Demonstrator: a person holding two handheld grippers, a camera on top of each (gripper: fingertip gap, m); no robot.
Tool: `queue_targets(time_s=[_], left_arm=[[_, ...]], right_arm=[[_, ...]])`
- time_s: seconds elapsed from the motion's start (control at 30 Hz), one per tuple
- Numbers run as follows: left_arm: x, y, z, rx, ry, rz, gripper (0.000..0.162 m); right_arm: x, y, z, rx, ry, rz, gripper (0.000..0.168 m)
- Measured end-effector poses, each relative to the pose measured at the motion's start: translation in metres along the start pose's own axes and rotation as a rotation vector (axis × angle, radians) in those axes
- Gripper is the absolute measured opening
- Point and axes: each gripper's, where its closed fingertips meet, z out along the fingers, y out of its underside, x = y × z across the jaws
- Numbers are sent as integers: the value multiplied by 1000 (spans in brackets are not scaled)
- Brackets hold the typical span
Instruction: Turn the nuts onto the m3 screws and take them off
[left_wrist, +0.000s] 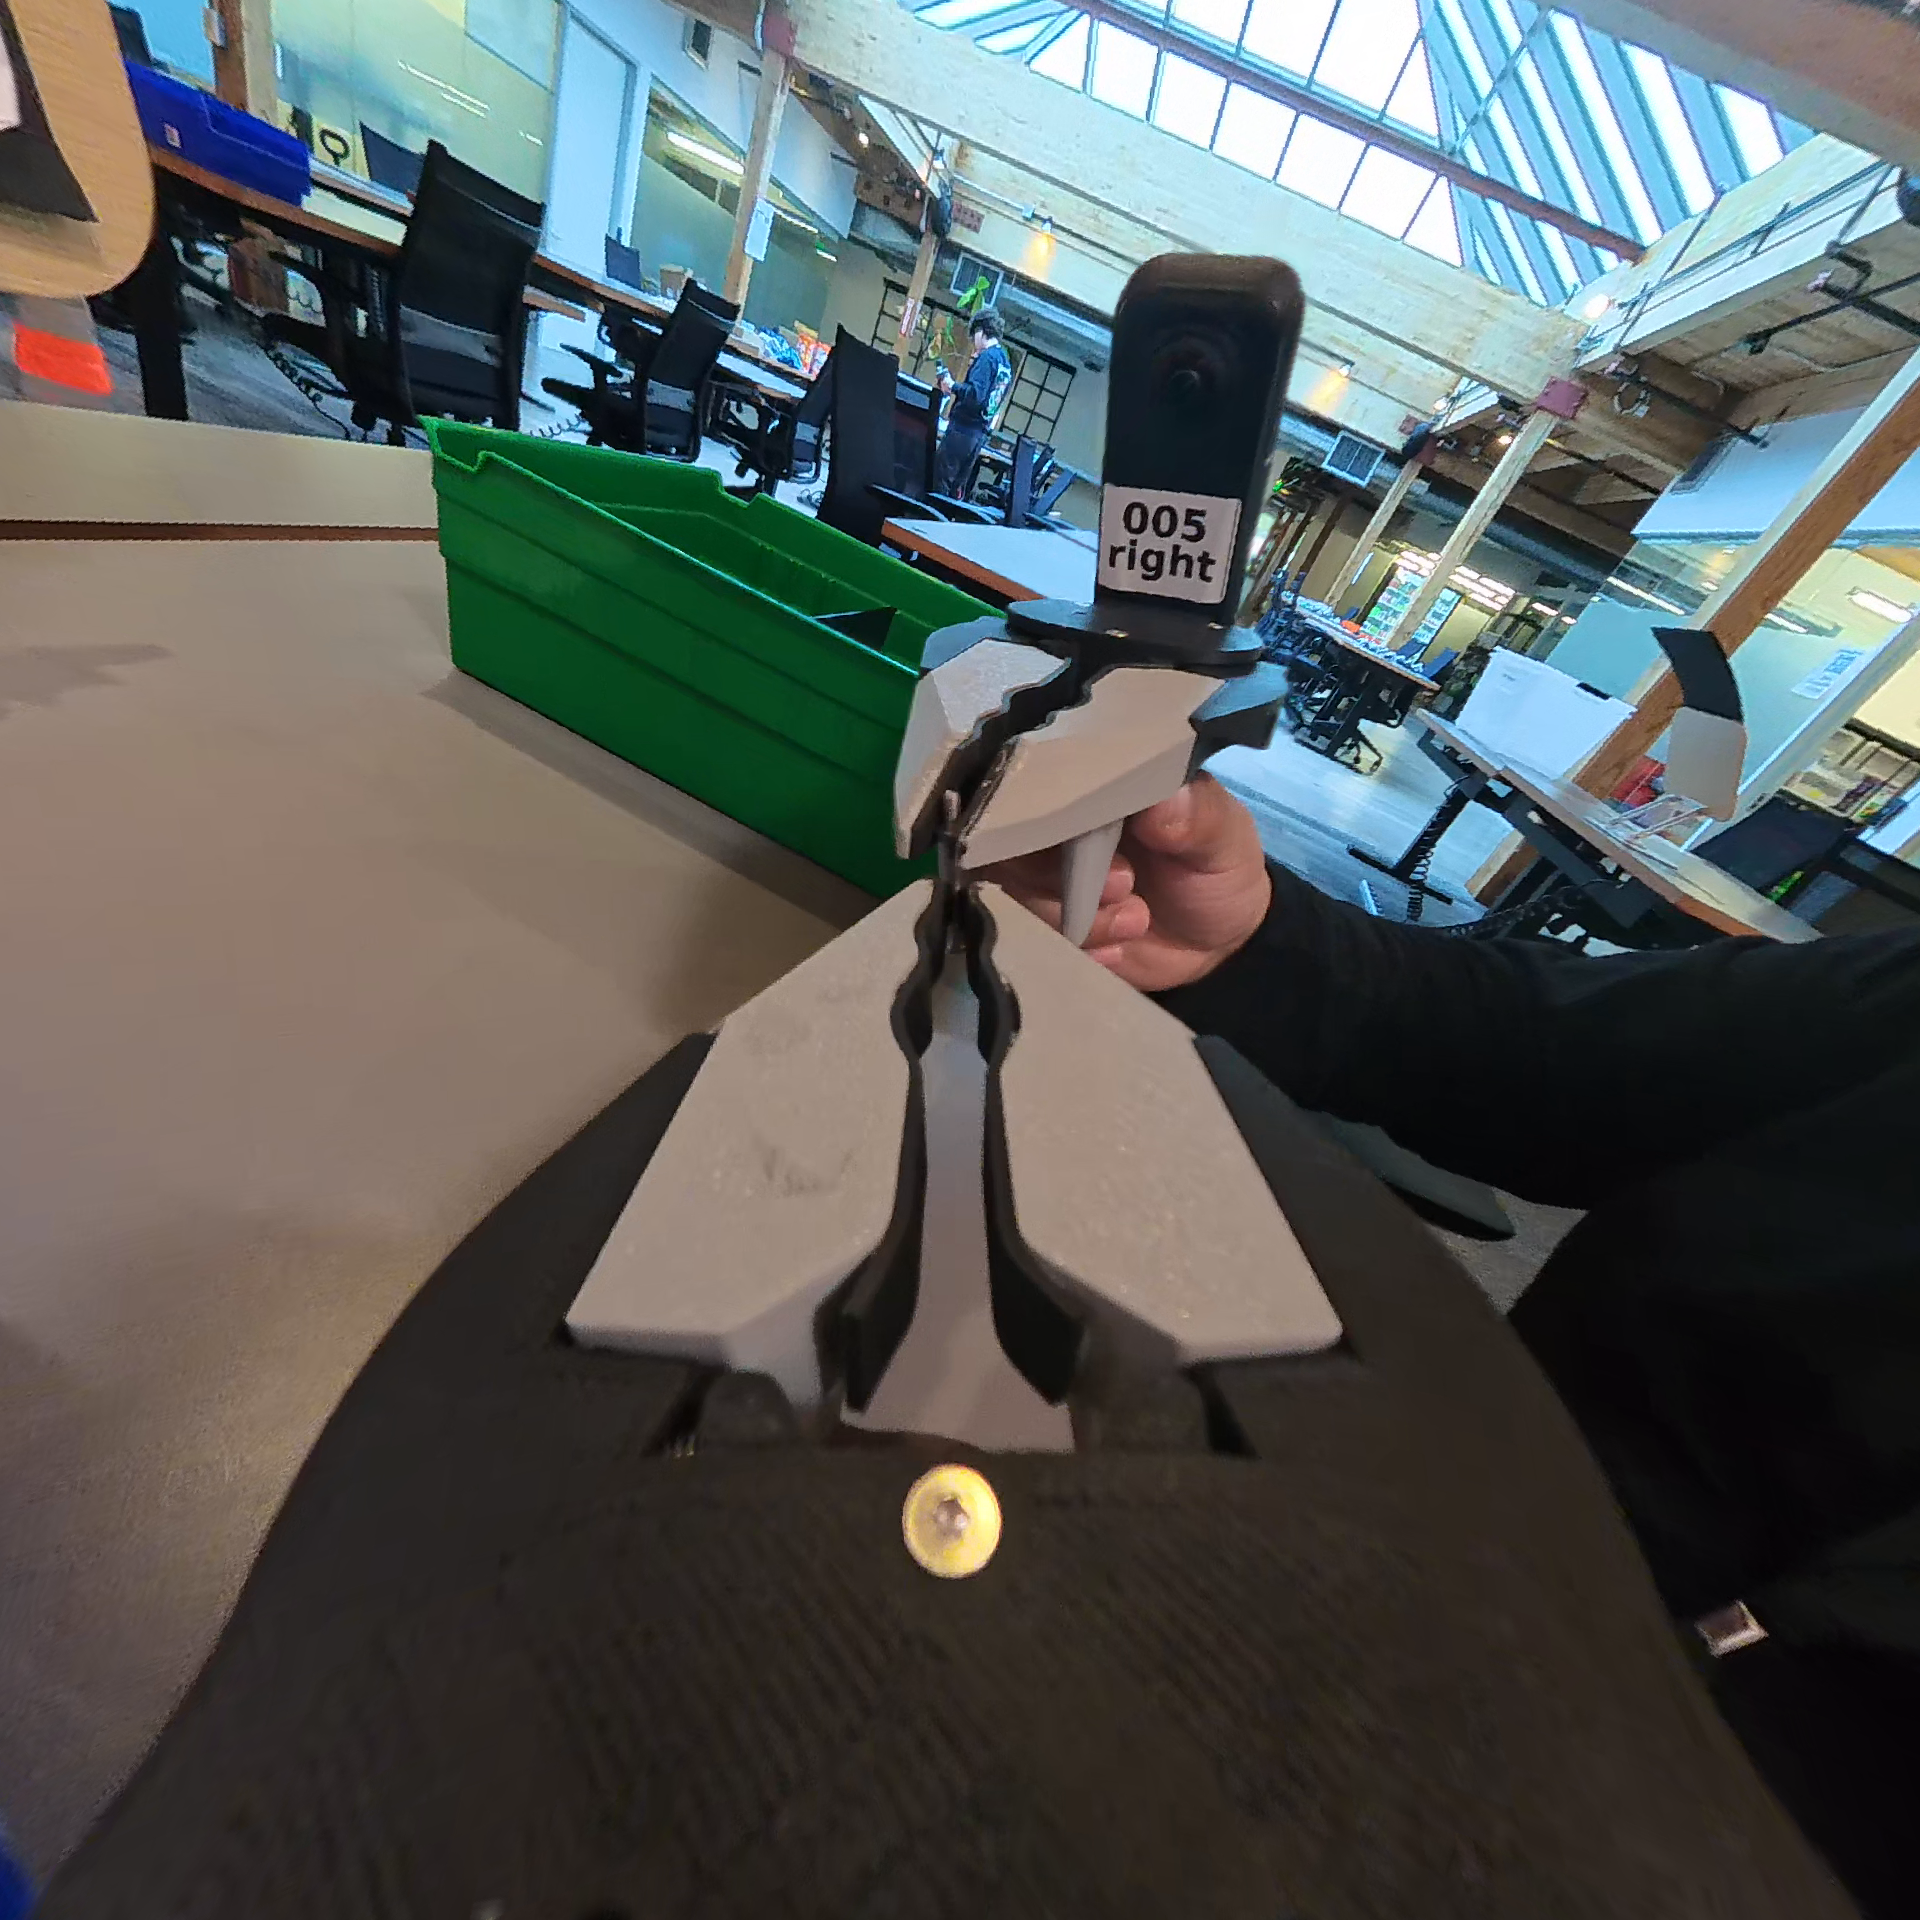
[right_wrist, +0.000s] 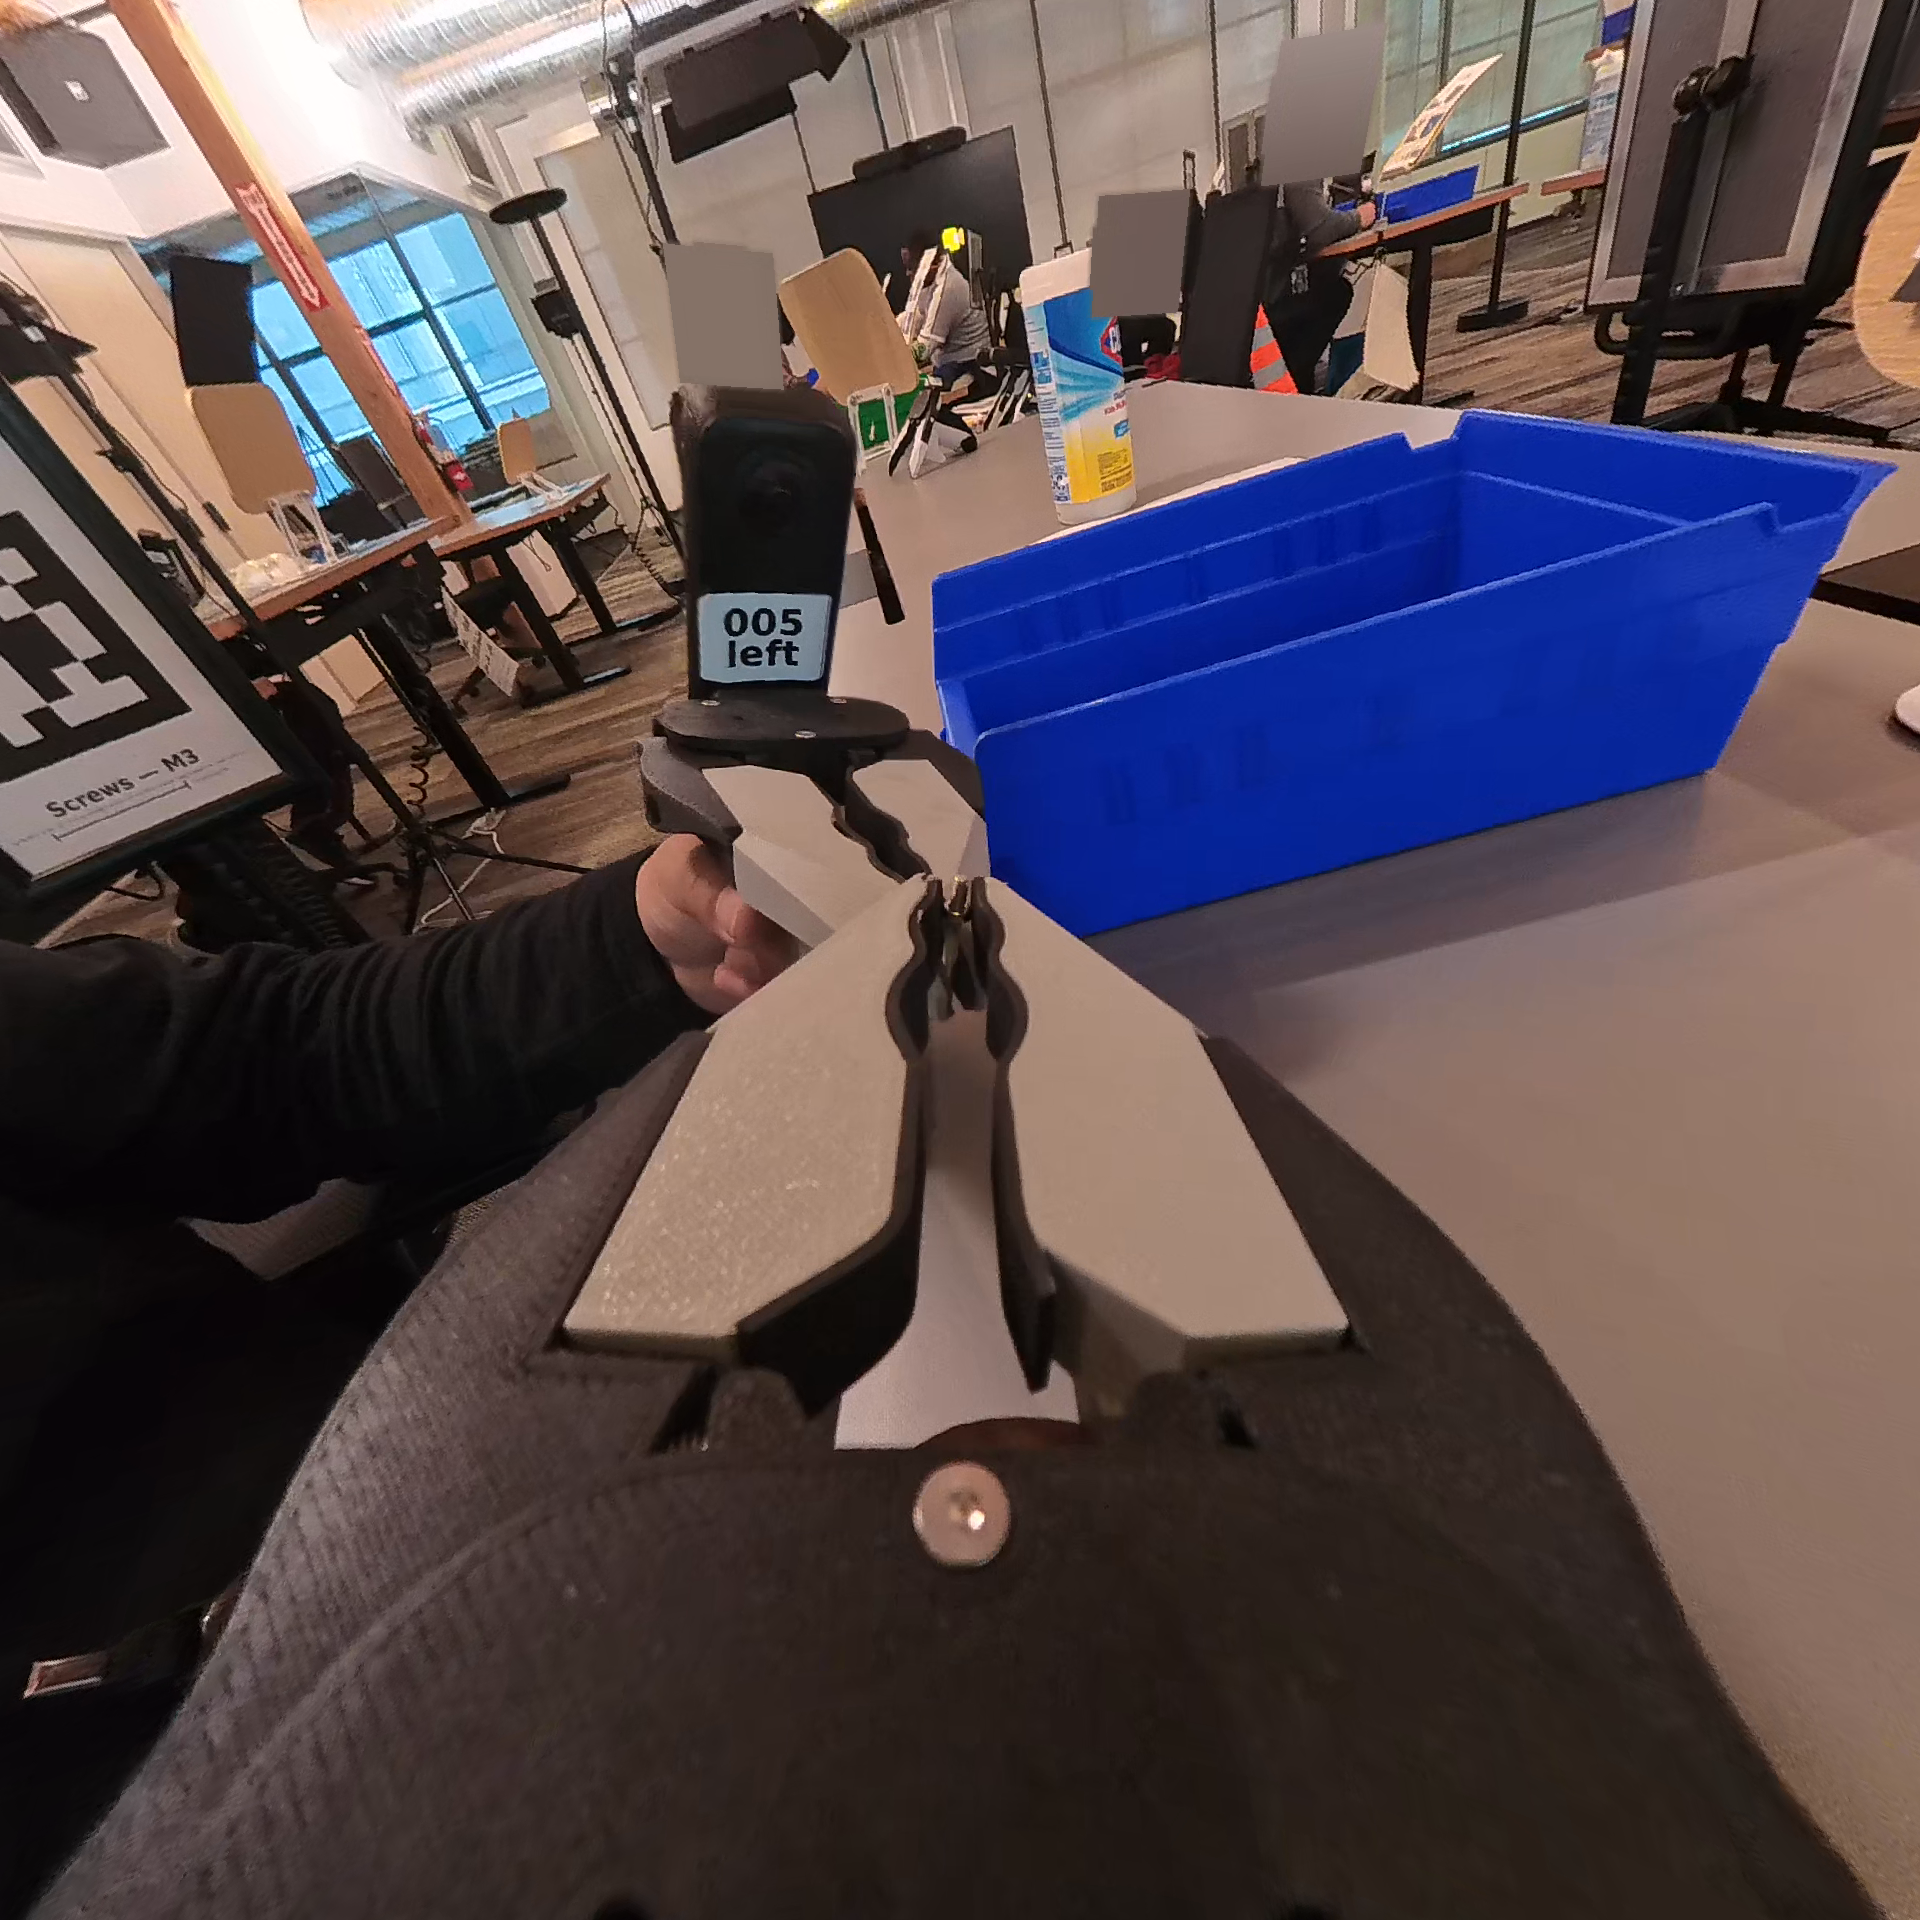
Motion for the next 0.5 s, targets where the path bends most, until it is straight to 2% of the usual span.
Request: queue_targets(time_s=[0.5], left_arm=[[1, 3, 2, -10, 2, 9, 0]], right_arm=[[-1, -1, -1, 2, 2, -8, 2]])
